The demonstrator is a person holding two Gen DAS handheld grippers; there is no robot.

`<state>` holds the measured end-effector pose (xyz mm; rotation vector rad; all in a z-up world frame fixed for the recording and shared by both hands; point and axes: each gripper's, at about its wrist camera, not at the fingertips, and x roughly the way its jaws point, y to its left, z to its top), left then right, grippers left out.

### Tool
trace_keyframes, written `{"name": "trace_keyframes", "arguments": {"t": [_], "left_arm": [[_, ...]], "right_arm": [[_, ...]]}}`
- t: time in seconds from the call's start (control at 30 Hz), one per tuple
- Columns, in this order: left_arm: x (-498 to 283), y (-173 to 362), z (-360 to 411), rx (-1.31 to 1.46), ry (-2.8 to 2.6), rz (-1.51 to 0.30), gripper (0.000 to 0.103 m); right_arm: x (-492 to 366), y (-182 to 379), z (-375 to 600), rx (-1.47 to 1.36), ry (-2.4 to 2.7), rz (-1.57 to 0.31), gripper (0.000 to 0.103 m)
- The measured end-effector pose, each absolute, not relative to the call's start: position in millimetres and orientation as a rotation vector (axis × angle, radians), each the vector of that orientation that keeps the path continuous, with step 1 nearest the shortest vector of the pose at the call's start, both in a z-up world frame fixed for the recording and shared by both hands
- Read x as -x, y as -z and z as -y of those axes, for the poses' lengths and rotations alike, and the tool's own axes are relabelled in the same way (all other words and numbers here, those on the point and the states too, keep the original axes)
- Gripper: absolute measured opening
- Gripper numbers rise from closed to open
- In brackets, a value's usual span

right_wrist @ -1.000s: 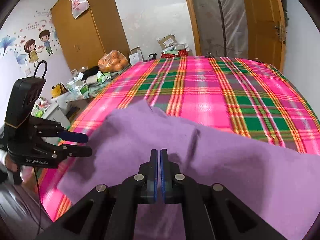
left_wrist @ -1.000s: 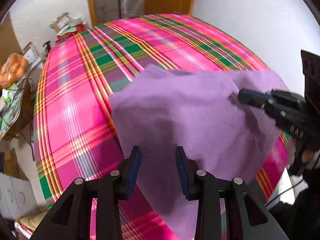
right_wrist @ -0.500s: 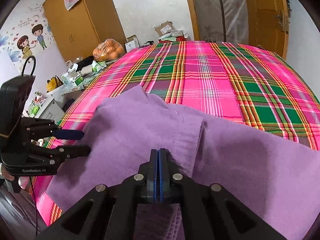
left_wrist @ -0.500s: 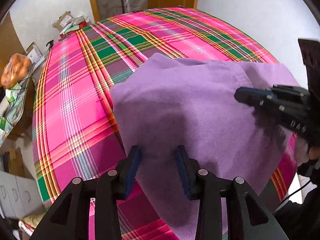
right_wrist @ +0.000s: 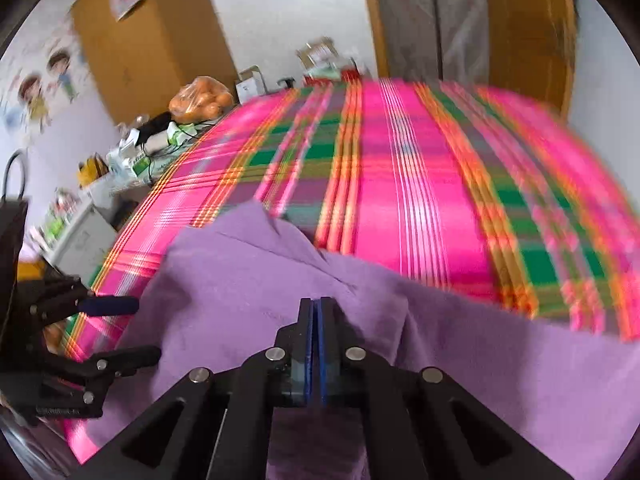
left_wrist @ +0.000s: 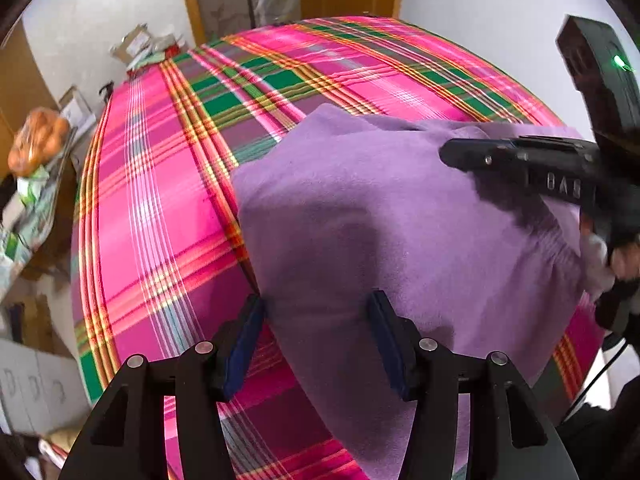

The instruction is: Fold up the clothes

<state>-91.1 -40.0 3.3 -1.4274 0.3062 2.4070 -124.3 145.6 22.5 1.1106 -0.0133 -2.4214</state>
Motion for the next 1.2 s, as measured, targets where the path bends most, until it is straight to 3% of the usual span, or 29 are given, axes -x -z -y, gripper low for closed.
{"name": "trace_keyframes", "arguments": {"t": [0.1, 0.37, 0.7, 0.97, 1.2], "left_arm": [[92.8, -6.0, 42.8, 1.442, -2.365, -0.316, 0.057], [98.6, -25.8, 64.0, 1.411, -2.409, -0.117, 0.055], [76.0, -32.4, 28.4, 1.299, -2.271, -0.222, 0.055], [61.5, -7.5, -2.1, 1.347, -2.178, -0.402, 0.055], [58.4, -7.6, -5.6, 1.353, -2.177, -0.407, 0.055]], "right_arm": [[126.2, -23.2, -155.7, -1.109, 2.431, 0.074, 0.000], [109.1, -19.5, -169.9, -1.097, 2.408, 0.108, 0.002], [81.5, -18.2, -194.4, -1.063, 2.378, 0.097, 0.002], [69.7, -6.5, -198.8, -1.100, 2.346, 0.118, 0.003], [43.9, -6.0, -196.7, -1.049, 2.301, 0.059, 0.005]]}}
